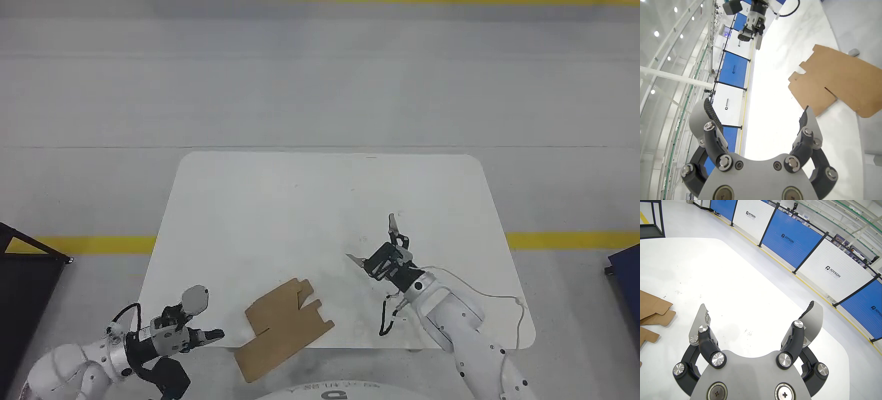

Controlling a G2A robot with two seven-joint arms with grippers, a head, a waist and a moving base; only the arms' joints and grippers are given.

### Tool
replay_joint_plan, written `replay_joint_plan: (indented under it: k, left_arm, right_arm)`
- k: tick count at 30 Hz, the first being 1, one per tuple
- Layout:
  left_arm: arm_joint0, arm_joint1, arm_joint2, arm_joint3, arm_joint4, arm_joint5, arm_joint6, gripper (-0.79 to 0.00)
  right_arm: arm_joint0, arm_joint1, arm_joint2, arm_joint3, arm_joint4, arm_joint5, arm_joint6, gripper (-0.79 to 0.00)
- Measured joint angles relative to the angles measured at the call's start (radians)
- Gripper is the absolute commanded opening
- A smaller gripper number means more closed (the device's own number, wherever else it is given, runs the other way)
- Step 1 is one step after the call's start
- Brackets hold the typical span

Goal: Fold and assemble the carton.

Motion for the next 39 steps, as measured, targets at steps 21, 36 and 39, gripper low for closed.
replay_joint_plan:
  k: [21,36,39]
  left_arm:
    - [0.181,0.036,0.029,-0.133,0.486,0.107,0.037,-0.034]
    - [0.022,0.1,0.351,-0.063,0.597,-0.089,-0.279,-0.311]
    - [0.001,0.128,0.421,-0.048,0.598,-0.089,-0.354,-0.308]
  right_arm:
    - [0.0,0.0,0.0,0.0,0.0,0.0,0.0,0.0]
    - [0.0,0.0,0.0,0.0,0.0,0.0,0.0,0.0]
    - [0.0,0.0,0.0,0.0,0.0,0.0,0.0,0.0]
